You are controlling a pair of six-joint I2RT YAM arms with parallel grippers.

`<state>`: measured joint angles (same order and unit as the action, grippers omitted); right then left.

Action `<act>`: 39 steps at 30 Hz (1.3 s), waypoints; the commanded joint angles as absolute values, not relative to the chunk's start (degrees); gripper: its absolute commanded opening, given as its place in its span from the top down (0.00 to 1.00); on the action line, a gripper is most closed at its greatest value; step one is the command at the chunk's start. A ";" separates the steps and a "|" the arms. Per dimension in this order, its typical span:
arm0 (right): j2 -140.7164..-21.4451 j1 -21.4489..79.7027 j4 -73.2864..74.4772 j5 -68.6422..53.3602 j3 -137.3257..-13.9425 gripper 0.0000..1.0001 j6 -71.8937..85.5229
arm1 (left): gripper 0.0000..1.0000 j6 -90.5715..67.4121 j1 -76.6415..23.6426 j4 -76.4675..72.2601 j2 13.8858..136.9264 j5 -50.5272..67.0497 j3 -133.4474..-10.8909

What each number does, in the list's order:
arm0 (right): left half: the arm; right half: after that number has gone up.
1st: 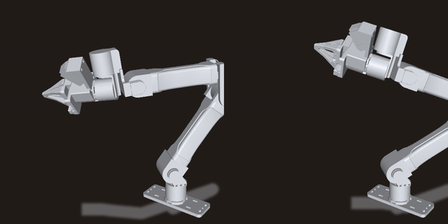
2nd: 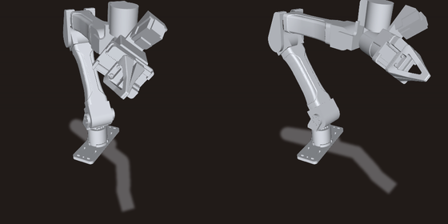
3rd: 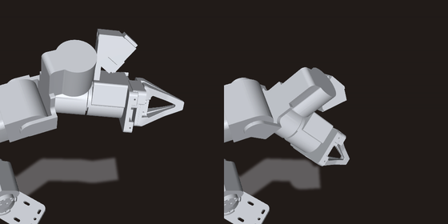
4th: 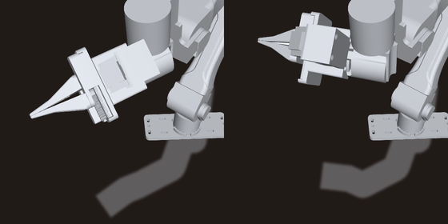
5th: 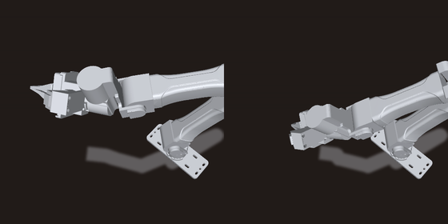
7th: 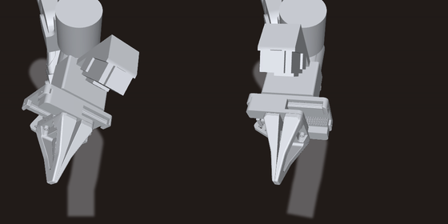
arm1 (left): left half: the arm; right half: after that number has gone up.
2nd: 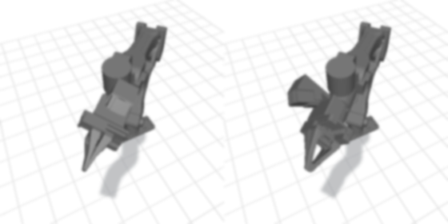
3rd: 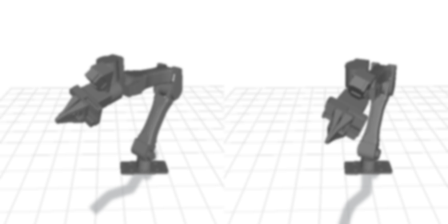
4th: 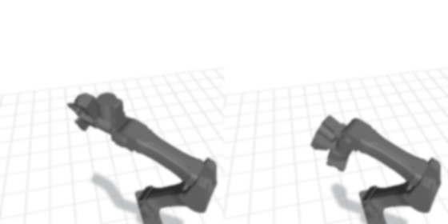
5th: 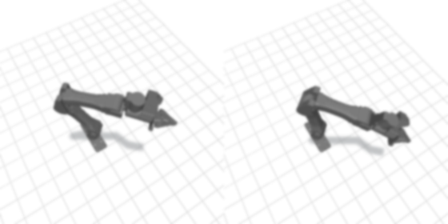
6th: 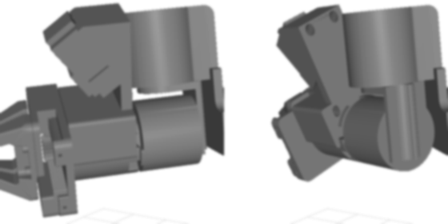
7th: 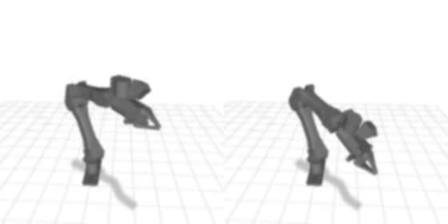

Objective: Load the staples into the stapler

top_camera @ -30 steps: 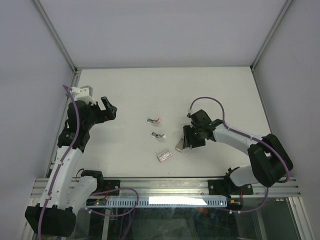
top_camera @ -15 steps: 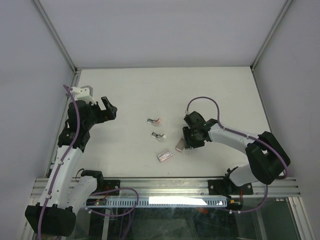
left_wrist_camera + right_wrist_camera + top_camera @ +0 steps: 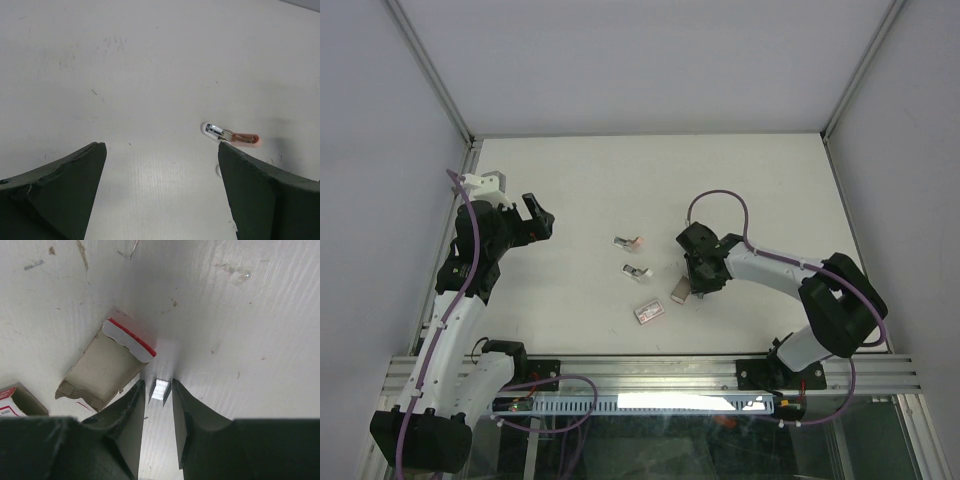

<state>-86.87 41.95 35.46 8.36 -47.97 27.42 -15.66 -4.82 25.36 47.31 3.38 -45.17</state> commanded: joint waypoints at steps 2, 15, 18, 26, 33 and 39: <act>-86.92 42.48 35.61 11.48 -49.48 0.71 29.18 | 0.01 -14.70 -4.75 23.77 46.41 4.49 -45.67; -75.17 38.01 26.27 1.81 -47.76 0.75 24.94 | 0.09 -27.31 -8.09 14.64 44.76 14.42 -41.67; -75.12 37.73 28.18 4.72 -47.82 0.74 24.07 | 0.08 -29.36 -12.94 12.90 44.67 10.47 -40.53; -76.31 41.05 31.08 9.05 -45.82 0.46 26.68 | 0.06 -30.48 -16.17 12.83 46.69 8.07 -39.97; -78.29 42.58 31.09 10.07 -44.38 0.46 29.08 | 0.04 -29.99 -16.17 12.78 46.58 7.45 -39.64; -79.81 42.72 31.41 11.36 -44.71 0.59 29.92 | 0.03 -29.62 -16.24 12.85 46.95 7.44 -39.52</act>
<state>-79.44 42.35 32.05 8.93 -44.29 28.18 -29.45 -16.14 16.05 46.87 7.92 -39.48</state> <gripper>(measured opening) 0.437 0.969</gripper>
